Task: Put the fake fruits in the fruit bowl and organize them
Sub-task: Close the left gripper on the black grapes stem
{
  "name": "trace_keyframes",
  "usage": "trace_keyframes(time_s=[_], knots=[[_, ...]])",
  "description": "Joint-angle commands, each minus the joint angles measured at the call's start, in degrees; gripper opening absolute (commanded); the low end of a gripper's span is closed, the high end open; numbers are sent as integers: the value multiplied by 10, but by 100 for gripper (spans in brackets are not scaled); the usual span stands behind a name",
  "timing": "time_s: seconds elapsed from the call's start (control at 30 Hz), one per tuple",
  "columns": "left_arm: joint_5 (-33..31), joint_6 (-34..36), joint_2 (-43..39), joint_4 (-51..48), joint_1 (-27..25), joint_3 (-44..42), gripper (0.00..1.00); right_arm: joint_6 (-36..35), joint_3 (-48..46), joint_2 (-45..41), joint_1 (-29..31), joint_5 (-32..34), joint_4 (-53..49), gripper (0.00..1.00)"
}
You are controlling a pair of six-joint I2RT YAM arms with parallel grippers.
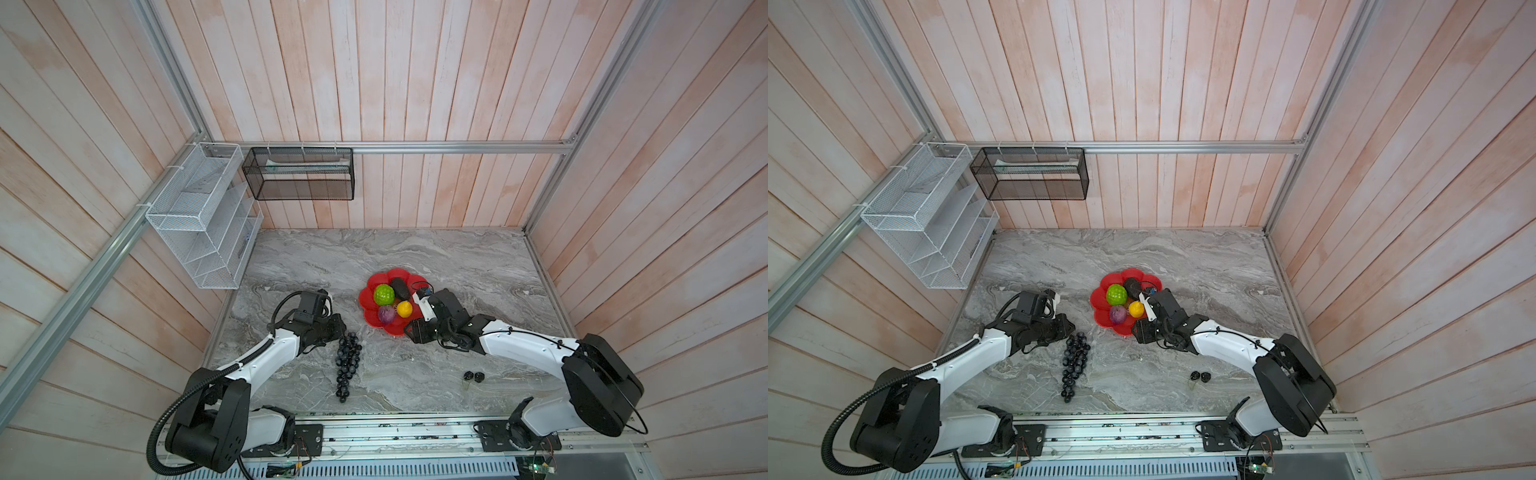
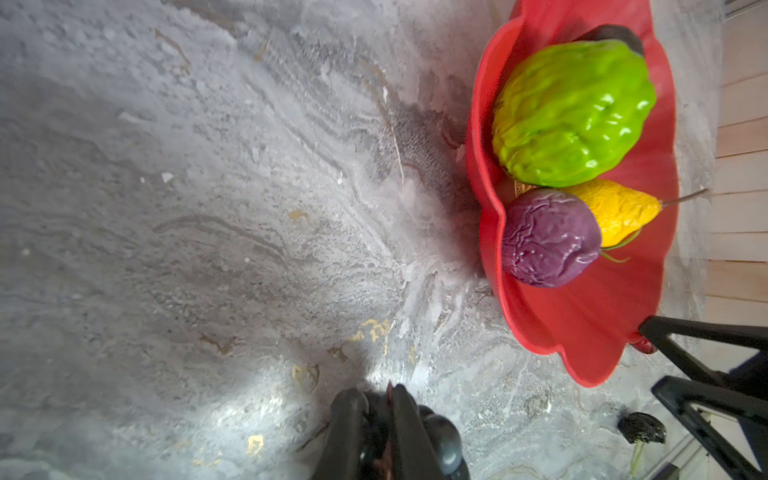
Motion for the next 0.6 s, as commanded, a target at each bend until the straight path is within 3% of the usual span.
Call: trace_keyframes(time_s=[0.0, 0.17, 0.33, 0.37, 0.53, 0.57], knots=[[-10, 0, -22, 18, 2, -8, 12, 1, 7, 7, 5, -7, 7, 58], [-8, 3, -38, 6, 2, -7, 0, 1, 7, 6, 7, -7, 8, 58], [-5, 0, -57, -19, 2, -8, 0, 0, 3, 3, 7, -4, 11, 58], [-2, -3, -58, -27, 2, -8, 2, 0, 3, 3, 7, -5, 11, 58], [13, -10, -56, -56, 2, -19, 32, 0, -2, 2, 7, -3, 16, 58], [17, -9, -54, -54, 2, -23, 33, 0, -2, 4, 7, -4, 18, 58]])
